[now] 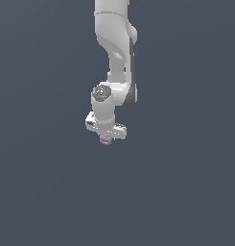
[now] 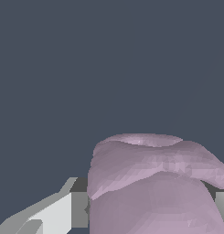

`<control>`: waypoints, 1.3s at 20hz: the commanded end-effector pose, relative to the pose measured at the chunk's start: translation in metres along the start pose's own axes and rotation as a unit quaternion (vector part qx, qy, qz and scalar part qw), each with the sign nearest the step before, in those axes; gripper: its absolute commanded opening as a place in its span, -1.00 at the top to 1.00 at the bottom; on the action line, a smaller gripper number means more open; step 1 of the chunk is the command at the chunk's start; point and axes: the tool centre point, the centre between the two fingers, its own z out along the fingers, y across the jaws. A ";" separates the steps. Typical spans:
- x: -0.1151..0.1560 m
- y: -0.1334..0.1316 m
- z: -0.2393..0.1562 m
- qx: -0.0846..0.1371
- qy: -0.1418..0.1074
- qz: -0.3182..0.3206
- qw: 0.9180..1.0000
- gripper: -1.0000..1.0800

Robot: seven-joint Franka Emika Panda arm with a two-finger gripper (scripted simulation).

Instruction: Pick up the object and move it to a goal position.

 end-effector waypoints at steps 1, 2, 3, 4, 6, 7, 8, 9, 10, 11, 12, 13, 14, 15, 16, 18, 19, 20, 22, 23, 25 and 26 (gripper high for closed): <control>0.000 0.002 -0.008 0.000 0.001 0.000 1.000 1.00; 0.000 0.003 -0.013 0.000 0.001 0.000 1.000 1.00; -0.001 0.004 -0.018 0.000 0.001 0.000 1.000 1.00; -0.001 0.005 -0.023 0.000 0.001 0.000 1.000 1.00; -0.002 0.008 -0.036 0.000 0.001 0.000 1.000 1.00; -0.002 0.010 -0.043 0.000 0.000 0.000 1.000 1.00; -0.002 0.012 -0.051 0.000 0.000 0.000 1.000 1.00; -0.003 0.014 -0.059 0.000 0.000 0.000 1.000 1.00; -0.003 0.016 -0.068 0.000 0.000 0.000 1.000 1.00; -0.004 0.018 -0.077 0.000 0.000 0.000 1.000 1.00; -0.004 0.020 -0.087 0.000 0.000 0.000 1.000 1.00; -0.005 0.023 -0.097 0.000 0.000 0.000 1.000 1.00; -0.005 0.025 -0.107 0.000 0.000 0.001 1.000 1.00; -0.006 0.028 -0.119 0.000 0.000 0.001 1.000 1.00; -0.006 0.031 -0.130 0.000 0.000 0.001 1.000 1.00; -0.007 0.036 -0.153 0.000 0.000 0.001 1.000 1.00; -0.008 0.039 -0.164 0.000 0.000 0.001 1.000 1.00; -0.008 0.041 -0.176 0.000 0.000 0.001 1.000 1.00; -0.009 0.046 -0.198 0.000 0.000 0.001 1.000 1.00; -0.009 0.049 -0.209 0.000 0.000 0.001 1.000 1.00; -0.010 0.054 -0.230 0.000 0.000 0.001 1.000 1.00; -0.010 0.056 -0.241 0.000 0.000 0.001 1.000 1.00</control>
